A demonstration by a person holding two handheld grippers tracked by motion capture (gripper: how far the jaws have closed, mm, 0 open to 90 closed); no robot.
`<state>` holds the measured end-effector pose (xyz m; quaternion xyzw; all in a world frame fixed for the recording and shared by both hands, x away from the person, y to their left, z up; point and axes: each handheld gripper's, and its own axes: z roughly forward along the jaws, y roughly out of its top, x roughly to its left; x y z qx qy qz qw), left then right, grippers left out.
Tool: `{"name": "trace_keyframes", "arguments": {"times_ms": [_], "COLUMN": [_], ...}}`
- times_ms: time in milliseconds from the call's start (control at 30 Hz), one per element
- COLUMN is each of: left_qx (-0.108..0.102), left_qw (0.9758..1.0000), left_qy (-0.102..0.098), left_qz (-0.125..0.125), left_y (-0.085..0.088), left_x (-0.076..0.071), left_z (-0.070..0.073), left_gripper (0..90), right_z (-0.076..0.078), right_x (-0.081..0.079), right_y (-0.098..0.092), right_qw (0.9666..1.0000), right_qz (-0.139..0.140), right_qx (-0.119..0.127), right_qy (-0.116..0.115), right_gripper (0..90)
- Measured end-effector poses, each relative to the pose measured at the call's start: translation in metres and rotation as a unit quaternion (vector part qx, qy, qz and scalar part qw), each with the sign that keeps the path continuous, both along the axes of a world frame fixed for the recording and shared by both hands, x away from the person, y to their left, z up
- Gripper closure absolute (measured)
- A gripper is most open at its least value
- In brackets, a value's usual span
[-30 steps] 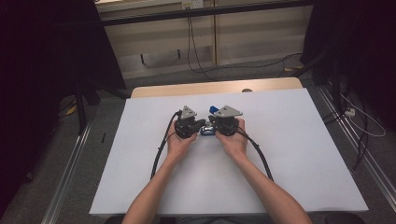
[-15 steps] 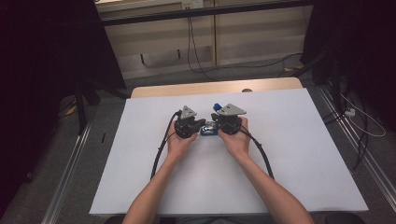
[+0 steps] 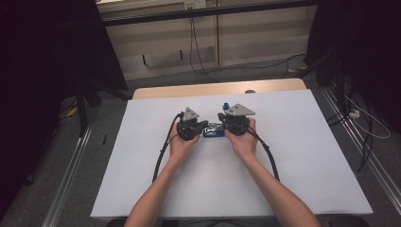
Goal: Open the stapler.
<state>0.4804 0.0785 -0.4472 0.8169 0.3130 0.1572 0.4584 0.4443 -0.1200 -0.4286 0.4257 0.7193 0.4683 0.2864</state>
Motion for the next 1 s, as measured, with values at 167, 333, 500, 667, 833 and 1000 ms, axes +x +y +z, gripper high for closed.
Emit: {"name": "trace_keyframes", "arguments": {"times_ms": [167, 333, 500, 667, 833, 1000], "left_qx": [-0.007, -0.004, -0.006, -0.011, -0.009, -0.008], "left_qw": [1.0, 1.0, 1.0, 0.9999, 0.9999, 0.9999], "left_qy": [-0.004, -0.006, -0.004, -0.005, -0.005, -0.007], "left_qz": [0.002, 0.001, 0.001, 0.002, 0.002, 0.001], "left_y": [0.001, 0.0, 0.001, 0.001, 0.001, 0.001], "left_x": [-0.001, -0.001, -0.001, 0.0, -0.001, -0.001], "left_z": [-0.002, -0.002, -0.002, -0.002, -0.002, -0.002], "left_gripper": [90.0, 90.0, 90.0, 90.0, 90.0, 90.0], "right_z": [0.003, 0.006, 0.01, 0.011, 0.011, 0.011], "right_x": [-0.001, -0.001, -0.001, -0.001, -0.002, -0.003], "right_y": [-0.001, -0.008, -0.011, -0.019, -0.02, -0.02], "right_qw": [1.0, 1.0, 0.9999, 0.9998, 0.9998, 0.9998], "right_qz": [-0.001, -0.005, -0.008, -0.017, -0.015, -0.014], "right_qx": [-0.004, 0.004, 0.001, 0.008, 0.008, 0.008], "right_qy": [-0.007, -0.006, -0.014, -0.013, -0.013, -0.014], "right_gripper": [90.0, 90.0, 90.0, 90.0, 90.0, 90.0]}}
